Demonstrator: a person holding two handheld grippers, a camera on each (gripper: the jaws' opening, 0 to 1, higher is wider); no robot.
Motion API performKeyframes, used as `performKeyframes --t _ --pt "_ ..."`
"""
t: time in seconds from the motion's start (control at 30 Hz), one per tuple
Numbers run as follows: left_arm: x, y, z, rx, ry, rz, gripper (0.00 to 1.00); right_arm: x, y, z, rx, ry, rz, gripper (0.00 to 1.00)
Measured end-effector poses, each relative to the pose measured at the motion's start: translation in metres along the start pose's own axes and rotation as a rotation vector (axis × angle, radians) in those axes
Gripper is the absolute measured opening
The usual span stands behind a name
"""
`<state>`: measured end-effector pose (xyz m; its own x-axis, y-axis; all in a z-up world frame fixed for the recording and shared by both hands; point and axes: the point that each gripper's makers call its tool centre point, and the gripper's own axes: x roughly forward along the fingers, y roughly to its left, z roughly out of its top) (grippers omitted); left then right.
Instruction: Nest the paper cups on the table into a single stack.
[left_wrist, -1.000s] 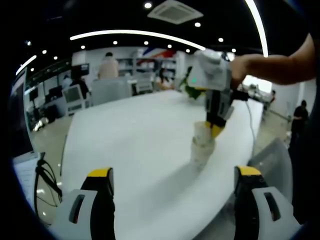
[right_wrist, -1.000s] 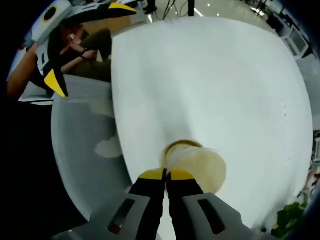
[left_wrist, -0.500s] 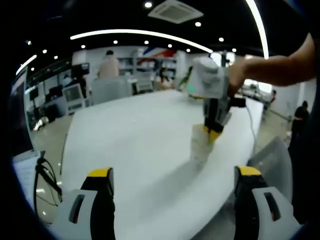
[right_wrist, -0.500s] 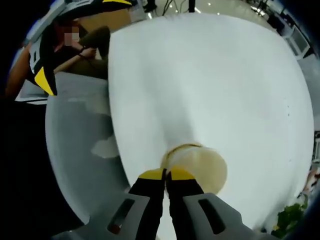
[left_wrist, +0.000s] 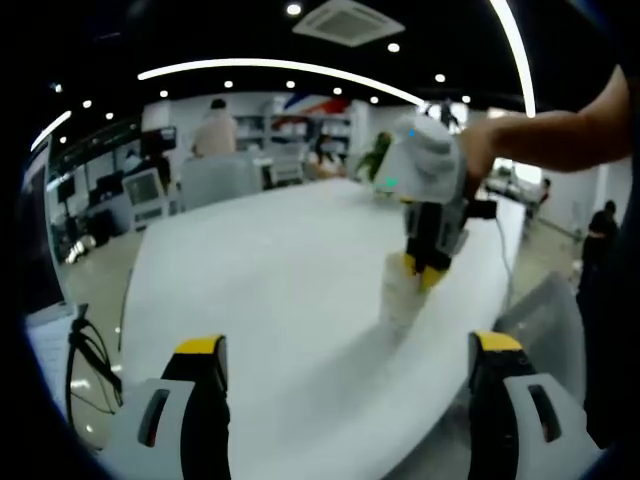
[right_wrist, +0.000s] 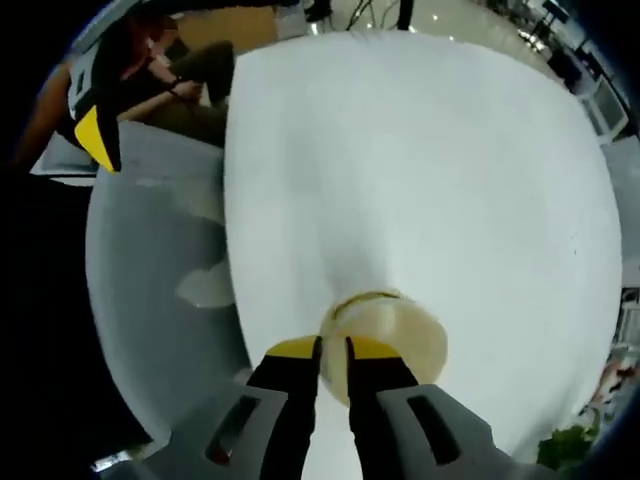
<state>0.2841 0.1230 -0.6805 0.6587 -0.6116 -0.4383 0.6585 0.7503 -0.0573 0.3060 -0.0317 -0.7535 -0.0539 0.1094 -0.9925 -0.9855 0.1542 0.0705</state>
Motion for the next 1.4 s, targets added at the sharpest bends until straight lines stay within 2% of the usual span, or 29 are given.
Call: performKeyframes --t 0.07,0.13,0.23,0.3,0.33,0.4,0.53,0.63,0.8,0.9,0.97,1.1,1.13,1.2,1.23,1.4 --pt "0.000 0.001 0.000 0.005 -0.002 0.004 0.99 -0.005 -0.003 0.002 -0.026 -0.018 -0.014 0.13" --pt "0.000 0.007 0.001 0.022 -0.010 0.035 0.99 -0.012 -0.004 0.000 -0.025 -0.019 -0.015 0.15" --pt "0.001 0.009 0.001 0.029 0.001 0.021 0.99 -0.026 -0.009 0.003 -0.029 -0.059 -0.028 0.18" --pt "0.002 0.011 0.005 0.036 -0.007 0.014 0.99 -0.038 -0.014 0.006 -0.033 -0.111 -0.047 0.23" --pt "0.002 0.011 0.007 0.039 -0.013 0.009 0.99 -0.046 -0.019 0.010 -0.038 -0.163 -0.072 0.28" --pt "0.004 0.010 0.014 0.039 -0.031 -0.009 0.99 -0.058 -0.024 0.012 -0.027 -0.219 -0.092 0.35" --pt "0.009 0.011 0.023 0.056 -0.055 -0.027 0.99 -0.086 -0.030 0.013 0.021 -0.361 -0.107 0.39" --pt "0.012 0.009 0.033 0.051 -0.101 -0.046 0.99 -0.101 -0.033 0.006 0.034 -0.433 -0.140 0.45" --pt "0.018 0.015 0.041 0.023 -0.151 -0.034 0.99 -0.119 -0.040 -0.017 0.093 -0.563 -0.208 0.47" --pt "0.020 0.014 0.041 0.016 -0.159 -0.036 0.99 -0.123 -0.041 -0.030 0.139 -0.627 -0.230 0.52" --pt "0.022 0.012 0.041 0.030 -0.170 -0.031 0.99 -0.125 -0.039 -0.037 0.177 -0.694 -0.246 0.52" --pt "0.027 0.009 0.034 0.008 -0.156 -0.032 0.99 -0.120 -0.029 -0.047 0.189 -0.799 -0.256 0.55" --pt "0.028 0.009 0.032 0.011 -0.146 -0.027 0.99 -0.120 -0.027 -0.046 0.171 -0.838 -0.267 0.57" --pt "0.030 0.009 0.027 0.032 -0.135 -0.013 0.99 -0.121 -0.029 -0.045 0.216 -0.944 -0.297 0.65" --pt "0.031 0.008 0.026 0.033 -0.135 -0.013 0.99 -0.120 -0.027 -0.045 0.213 -0.975 -0.295 0.66" --pt "0.033 0.011 0.019 0.064 -0.125 0.019 0.99 -0.104 -0.030 -0.059 0.264 -1.042 -0.332 0.70"
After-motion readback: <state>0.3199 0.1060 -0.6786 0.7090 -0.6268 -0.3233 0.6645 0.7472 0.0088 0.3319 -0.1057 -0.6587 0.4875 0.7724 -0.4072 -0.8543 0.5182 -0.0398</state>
